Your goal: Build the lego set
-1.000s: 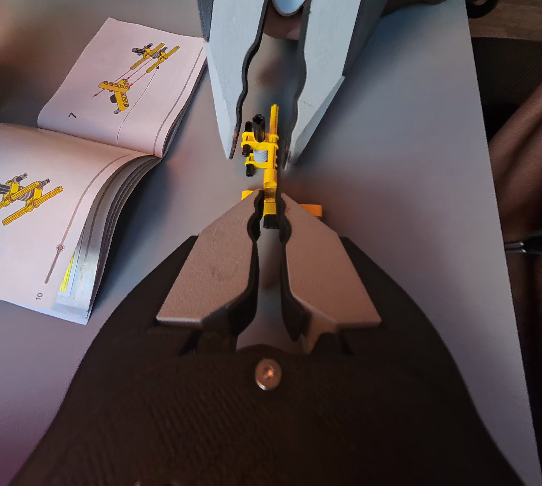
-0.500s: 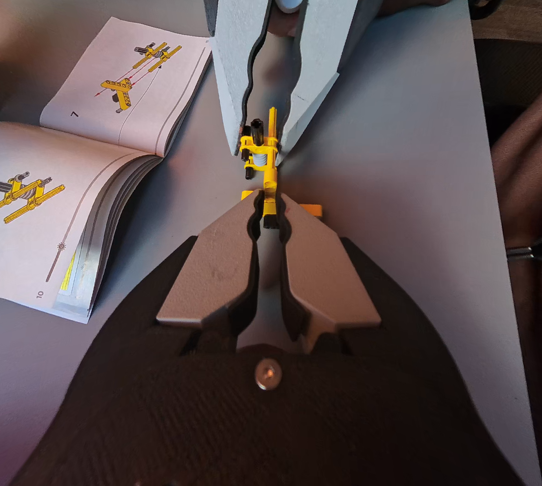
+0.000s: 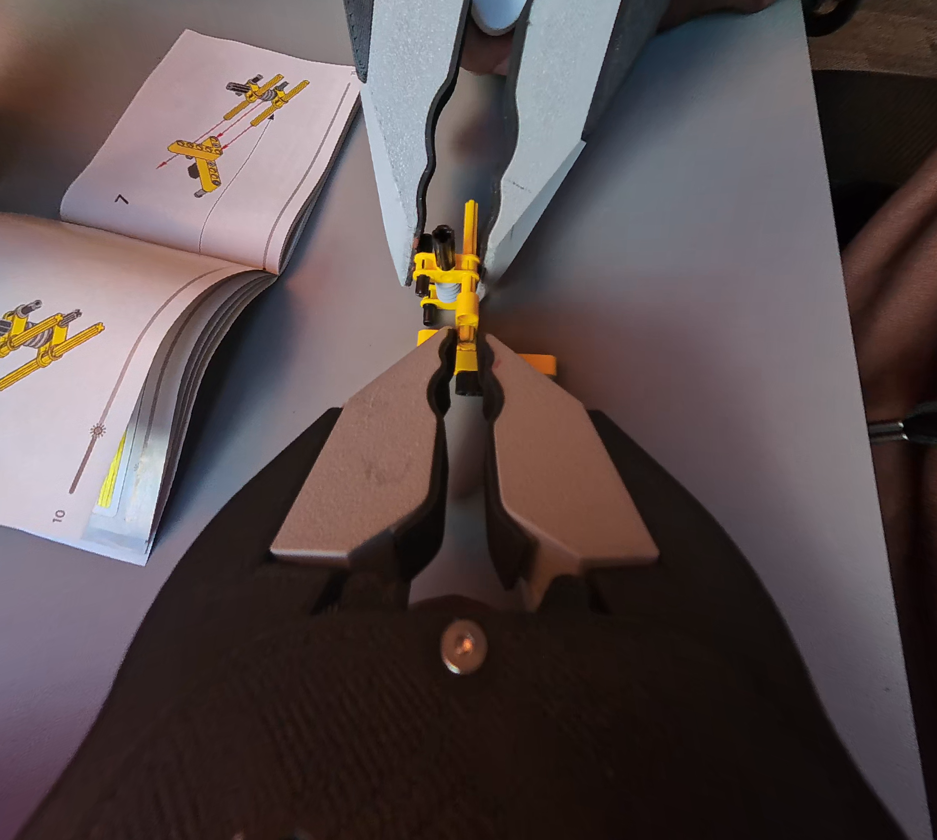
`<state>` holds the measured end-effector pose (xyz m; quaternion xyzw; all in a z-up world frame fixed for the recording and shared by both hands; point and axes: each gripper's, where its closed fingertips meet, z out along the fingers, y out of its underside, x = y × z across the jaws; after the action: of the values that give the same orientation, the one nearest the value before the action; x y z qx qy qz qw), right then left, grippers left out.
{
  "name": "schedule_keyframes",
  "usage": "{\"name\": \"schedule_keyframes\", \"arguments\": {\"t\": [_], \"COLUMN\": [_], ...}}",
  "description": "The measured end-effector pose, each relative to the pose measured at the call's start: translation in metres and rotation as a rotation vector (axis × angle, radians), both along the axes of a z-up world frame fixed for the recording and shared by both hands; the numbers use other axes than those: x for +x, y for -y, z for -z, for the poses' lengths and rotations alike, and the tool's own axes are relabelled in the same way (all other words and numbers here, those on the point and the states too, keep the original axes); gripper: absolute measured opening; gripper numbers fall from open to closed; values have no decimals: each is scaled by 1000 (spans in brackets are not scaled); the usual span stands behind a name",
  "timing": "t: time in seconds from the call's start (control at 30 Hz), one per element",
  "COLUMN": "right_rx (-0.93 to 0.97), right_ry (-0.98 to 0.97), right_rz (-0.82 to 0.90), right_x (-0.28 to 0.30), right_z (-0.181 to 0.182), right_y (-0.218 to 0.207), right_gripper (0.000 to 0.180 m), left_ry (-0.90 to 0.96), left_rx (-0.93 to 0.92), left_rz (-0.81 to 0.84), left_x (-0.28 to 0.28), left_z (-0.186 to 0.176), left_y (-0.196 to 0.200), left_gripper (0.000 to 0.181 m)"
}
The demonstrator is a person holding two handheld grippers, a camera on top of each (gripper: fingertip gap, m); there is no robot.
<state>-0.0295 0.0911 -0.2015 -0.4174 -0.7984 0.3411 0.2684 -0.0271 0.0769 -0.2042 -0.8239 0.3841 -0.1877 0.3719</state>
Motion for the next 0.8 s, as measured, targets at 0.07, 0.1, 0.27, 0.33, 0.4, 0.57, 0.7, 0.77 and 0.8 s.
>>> {"name": "schedule_keyframes", "arguments": {"t": [0.07, 0.1, 0.27, 0.33, 0.4, 0.57, 0.7, 0.77, 0.8], "right_rx": [-4, -5, -2, -14, -17, -52, -52, -56, -58], "right_ry": [3, 3, 3, -4, -4, -15, -11, -10, -10], "right_rz": [3, 2, -9, -14, -6, -13, -3, 0, 1], "right_x": [0, 1, 5, 6, 8, 11, 12, 13, 13], "right_z": [0, 0, 0, -2, -2, -6, -5, -6, -6], "right_y": [0, 0, -1, -1, -4, -6, -10, -11, -12], "right_gripper": [21, 21, 27, 29, 30, 29, 30, 30, 30], "left_ry": [1, 2, -2, -2, -1, -1, -3, -3, -2], "left_rx": [-1, -2, 2, 3, 2, 2, 4, 4, 4], "left_rz": [0, -1, -6, -8, -10, -13, -13, -13, -12], "left_x": [0, 0, -1, -1, -1, -1, -1, -1, -1], "left_z": [0, 0, 0, 0, 0, 0, 0, 0, 0], "left_y": [0, 0, -1, -1, -1, 0, 0, 0, 0], "left_gripper": [5, 5, 5, 5, 5, 5, 5, 5, 5]}}
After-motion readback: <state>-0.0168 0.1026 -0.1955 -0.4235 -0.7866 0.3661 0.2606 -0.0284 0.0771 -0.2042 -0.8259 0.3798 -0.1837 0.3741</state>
